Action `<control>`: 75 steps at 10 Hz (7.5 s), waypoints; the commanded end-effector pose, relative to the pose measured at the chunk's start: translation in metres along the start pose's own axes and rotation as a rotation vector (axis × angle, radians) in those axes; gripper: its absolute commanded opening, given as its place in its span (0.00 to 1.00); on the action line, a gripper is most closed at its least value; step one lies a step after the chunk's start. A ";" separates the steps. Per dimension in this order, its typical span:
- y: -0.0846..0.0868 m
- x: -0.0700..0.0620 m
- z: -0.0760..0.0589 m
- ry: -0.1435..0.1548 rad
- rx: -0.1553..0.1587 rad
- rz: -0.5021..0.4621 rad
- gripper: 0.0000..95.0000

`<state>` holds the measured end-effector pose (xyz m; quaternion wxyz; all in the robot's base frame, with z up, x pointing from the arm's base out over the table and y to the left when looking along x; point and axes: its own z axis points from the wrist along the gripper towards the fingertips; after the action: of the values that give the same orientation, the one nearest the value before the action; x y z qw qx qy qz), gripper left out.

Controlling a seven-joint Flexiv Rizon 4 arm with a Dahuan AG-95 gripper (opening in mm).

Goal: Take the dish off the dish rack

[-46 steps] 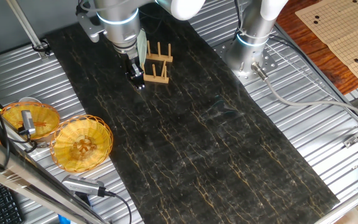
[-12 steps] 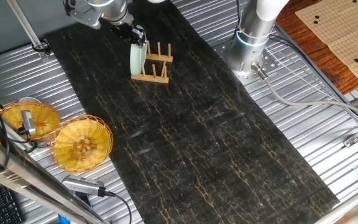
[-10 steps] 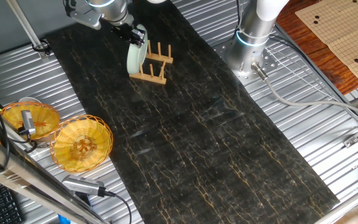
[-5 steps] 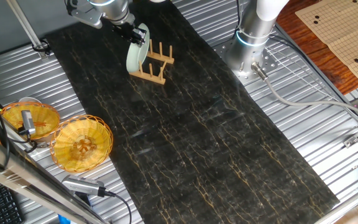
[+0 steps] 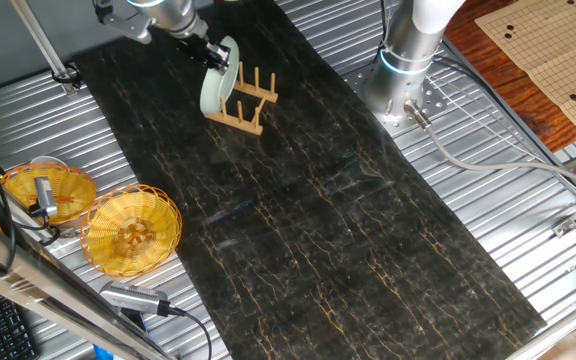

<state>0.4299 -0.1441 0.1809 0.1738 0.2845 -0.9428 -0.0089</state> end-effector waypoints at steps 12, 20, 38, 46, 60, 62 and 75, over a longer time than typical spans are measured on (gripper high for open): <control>-0.002 -0.002 0.000 -0.008 -0.162 0.008 0.00; -0.008 -0.006 -0.002 0.001 -0.232 0.001 0.00; -0.014 -0.011 -0.003 0.032 -0.385 -0.137 0.00; -0.013 -0.010 -0.006 0.049 -0.453 -0.177 0.00; 0.013 0.012 -0.045 0.056 -0.544 -0.168 0.00; 0.020 0.016 -0.052 0.062 -0.552 -0.165 0.00; 0.078 -0.019 -0.117 -0.006 -0.494 -0.028 0.00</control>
<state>0.4402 -0.0649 0.2956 0.2434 0.2506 -0.9043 -0.2454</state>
